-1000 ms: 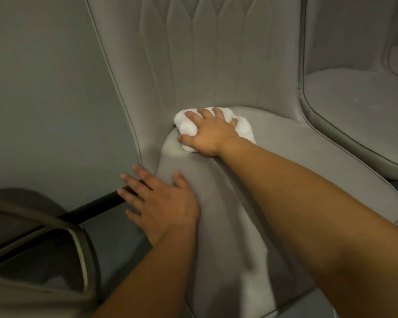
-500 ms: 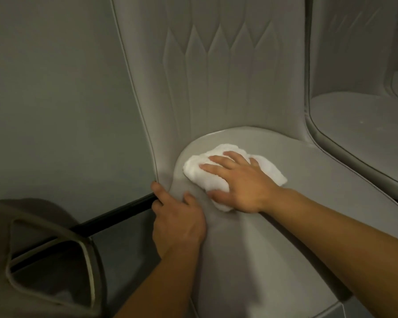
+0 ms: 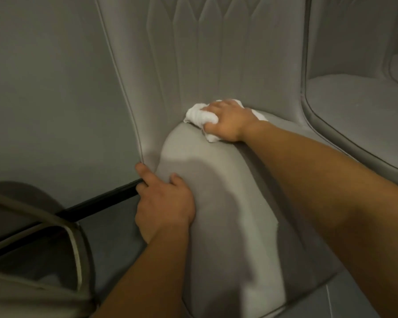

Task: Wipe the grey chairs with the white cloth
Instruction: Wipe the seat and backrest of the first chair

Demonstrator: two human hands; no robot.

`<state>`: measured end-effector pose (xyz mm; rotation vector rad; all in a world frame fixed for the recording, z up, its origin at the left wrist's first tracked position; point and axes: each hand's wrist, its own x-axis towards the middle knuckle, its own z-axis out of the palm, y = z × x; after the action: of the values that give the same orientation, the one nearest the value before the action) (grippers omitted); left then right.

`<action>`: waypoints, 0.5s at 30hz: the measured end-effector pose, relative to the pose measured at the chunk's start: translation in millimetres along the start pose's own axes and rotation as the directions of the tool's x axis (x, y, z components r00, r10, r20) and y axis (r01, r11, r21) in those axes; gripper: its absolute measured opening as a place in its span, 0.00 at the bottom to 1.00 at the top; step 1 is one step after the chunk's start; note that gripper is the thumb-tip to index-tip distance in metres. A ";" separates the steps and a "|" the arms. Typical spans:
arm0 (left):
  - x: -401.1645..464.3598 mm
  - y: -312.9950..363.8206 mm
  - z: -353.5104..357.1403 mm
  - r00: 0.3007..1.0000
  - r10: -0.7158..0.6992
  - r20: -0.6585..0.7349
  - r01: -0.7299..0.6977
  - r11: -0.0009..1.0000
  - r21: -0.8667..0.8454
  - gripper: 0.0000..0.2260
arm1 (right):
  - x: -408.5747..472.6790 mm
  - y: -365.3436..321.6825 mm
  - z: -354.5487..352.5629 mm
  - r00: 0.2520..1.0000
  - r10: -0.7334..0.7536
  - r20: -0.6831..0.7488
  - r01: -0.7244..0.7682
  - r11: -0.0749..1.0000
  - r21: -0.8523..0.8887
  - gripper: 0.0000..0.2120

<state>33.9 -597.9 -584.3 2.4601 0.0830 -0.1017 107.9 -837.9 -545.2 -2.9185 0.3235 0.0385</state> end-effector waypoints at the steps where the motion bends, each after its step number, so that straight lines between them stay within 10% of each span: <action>1: 0.0 0.7 0.8 1.000 0.002 -0.010 -0.002 1.000 0.005 0.32 | 1.2 1.7 2.0 0.999 0.046 0.000 -0.046 0.999 -0.005 0.34; 15: -2.3 -1.7 -1.5 1.000 0.026 0.012 -0.026 1.000 -0.006 0.30 | -218.1 -21.4 24.4 0.994 0.023 -0.110 -0.026 0.999 -0.029 0.34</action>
<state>31.5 -595.8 -584.0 2.4538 0.0458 -0.1051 -100.3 -765.8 -554.3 -2.9532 0.3796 -0.1149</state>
